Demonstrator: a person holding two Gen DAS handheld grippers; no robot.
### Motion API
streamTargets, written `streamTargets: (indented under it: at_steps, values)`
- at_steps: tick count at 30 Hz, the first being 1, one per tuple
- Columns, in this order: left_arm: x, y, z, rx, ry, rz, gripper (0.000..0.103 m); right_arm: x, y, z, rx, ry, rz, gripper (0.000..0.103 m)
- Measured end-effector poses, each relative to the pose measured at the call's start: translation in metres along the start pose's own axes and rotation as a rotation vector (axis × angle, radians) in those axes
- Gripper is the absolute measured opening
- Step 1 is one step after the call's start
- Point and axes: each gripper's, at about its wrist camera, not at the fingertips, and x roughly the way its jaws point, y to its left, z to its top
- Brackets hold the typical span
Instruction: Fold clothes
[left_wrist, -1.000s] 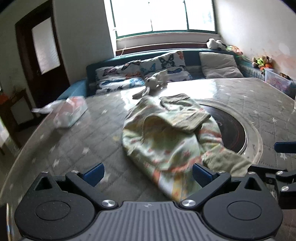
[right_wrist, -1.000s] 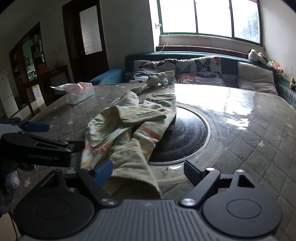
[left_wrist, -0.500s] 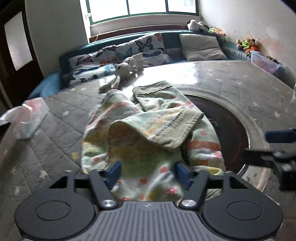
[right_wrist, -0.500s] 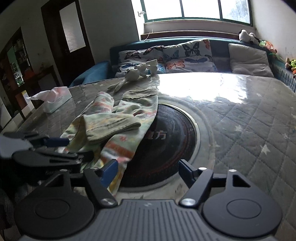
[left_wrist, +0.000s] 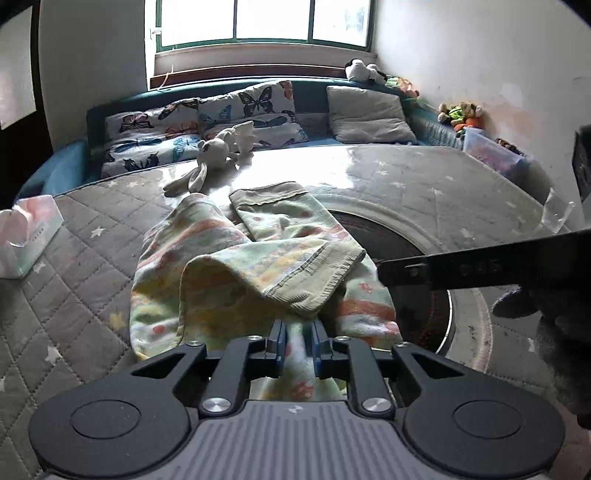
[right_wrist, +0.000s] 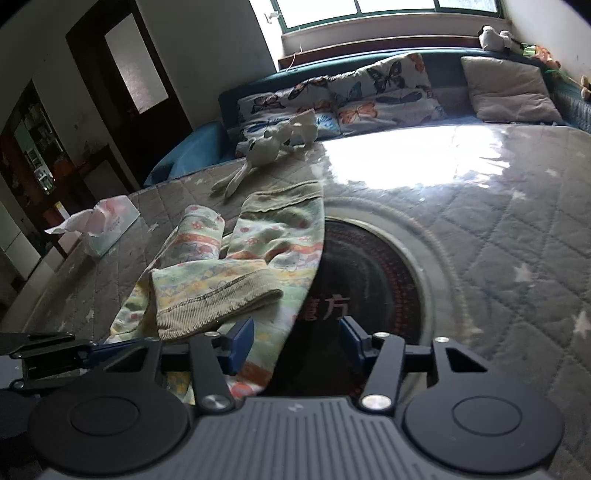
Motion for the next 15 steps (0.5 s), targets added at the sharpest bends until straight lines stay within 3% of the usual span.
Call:
streamTargets:
  at_steps: [7, 12, 15]
  values:
    - [0.005, 0.013, -0.001, -0.007, 0.018, -0.018, 0.01, 0.02, 0.002, 0.005, 0.034, 0.026, 0.046, 0.04]
    - [-0.011, 0.027, -0.002, -0.051, -0.025, -0.014, 0.007, 0.028, 0.004, 0.006, 0.054, 0.04, 0.091, 0.021]
    - [-0.027, 0.04, -0.004, -0.105, -0.055, 0.01, 0.007, 0.027, 0.007, 0.006, 0.056, 0.033, 0.092, 0.014]
